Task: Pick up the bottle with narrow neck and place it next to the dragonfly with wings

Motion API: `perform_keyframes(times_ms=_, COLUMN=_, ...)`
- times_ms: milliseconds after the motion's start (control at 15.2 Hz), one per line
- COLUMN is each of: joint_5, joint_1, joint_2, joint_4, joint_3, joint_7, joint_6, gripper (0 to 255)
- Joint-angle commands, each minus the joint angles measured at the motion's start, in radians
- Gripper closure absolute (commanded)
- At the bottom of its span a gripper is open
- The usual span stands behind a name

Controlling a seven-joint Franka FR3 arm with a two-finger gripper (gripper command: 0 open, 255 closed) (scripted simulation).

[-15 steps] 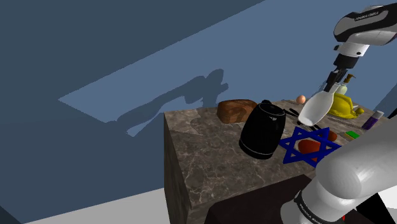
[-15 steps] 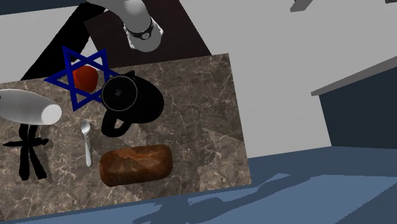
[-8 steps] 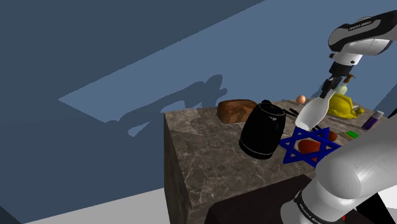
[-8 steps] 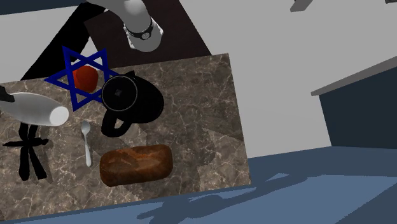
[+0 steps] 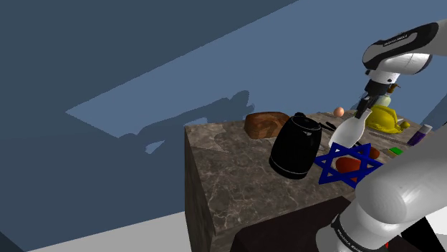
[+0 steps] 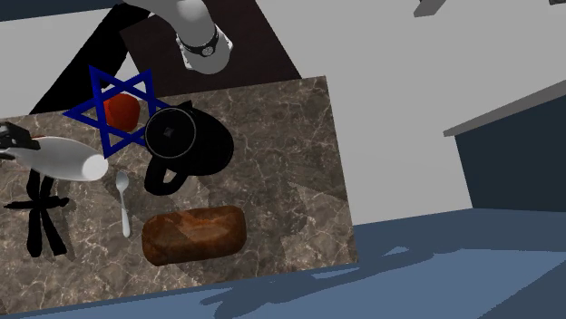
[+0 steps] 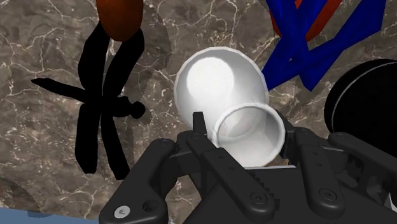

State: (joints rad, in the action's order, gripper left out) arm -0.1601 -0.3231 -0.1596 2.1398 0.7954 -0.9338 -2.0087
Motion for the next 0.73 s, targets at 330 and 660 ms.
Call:
perform_keyframes(times_ms=330, joint_5=0.01, joint_1=0.0, joint_2=0.019, joint_4=0.034, joint_3=0.01, joint_7=-0.009, joint_6=-0.05, gripper=255)
perform_keyframes(times_ms=660, joint_5=0.01, joint_1=0.0, joint_2=0.019, joint_4=0.034, joint_3=0.01, joint_7=-0.009, joint_6=-0.05, gripper=255)
